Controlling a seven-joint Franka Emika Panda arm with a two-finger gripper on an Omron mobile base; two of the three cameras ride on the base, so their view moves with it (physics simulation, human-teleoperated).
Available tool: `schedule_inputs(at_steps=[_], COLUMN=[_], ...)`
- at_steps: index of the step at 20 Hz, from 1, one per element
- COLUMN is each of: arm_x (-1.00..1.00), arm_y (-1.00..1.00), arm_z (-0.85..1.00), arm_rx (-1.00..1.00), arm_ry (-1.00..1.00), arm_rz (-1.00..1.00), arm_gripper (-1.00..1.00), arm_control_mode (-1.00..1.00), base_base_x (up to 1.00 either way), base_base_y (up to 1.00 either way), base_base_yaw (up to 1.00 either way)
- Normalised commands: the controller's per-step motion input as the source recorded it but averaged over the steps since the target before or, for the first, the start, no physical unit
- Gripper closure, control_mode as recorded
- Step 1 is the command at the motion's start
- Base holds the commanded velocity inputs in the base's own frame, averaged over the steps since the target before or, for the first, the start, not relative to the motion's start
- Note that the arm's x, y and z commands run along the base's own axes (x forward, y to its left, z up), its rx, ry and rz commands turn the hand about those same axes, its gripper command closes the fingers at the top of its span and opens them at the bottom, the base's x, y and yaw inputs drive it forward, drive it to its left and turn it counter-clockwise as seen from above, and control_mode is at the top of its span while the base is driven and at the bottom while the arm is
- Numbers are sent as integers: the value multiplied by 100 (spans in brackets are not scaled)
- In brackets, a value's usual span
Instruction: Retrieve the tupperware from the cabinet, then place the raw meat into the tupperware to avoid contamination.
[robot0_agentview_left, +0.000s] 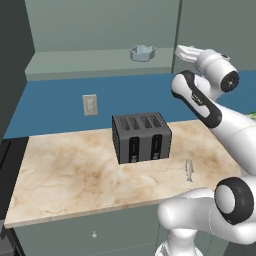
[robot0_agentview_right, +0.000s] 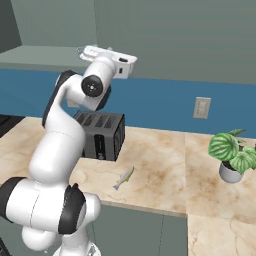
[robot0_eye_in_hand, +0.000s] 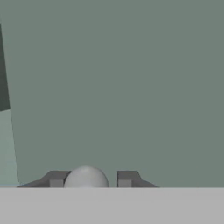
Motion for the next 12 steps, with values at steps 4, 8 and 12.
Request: schedule_inputs(at_steps=[4, 8, 12], arm_x=[0, 0, -1], arm_y=[-21, -31, -44], arm_z=[0, 0, 0], arm_rx=[0, 0, 0], arm_ry=[3, 5, 4], arm_rz=[6, 6, 8], arm_gripper=[100, 100, 100], arm_control_mode=[-100, -100, -100], base_base_x=[0, 0, 0], base_base_y=[0, 0, 0], base_base_yaw=[0, 0, 0])
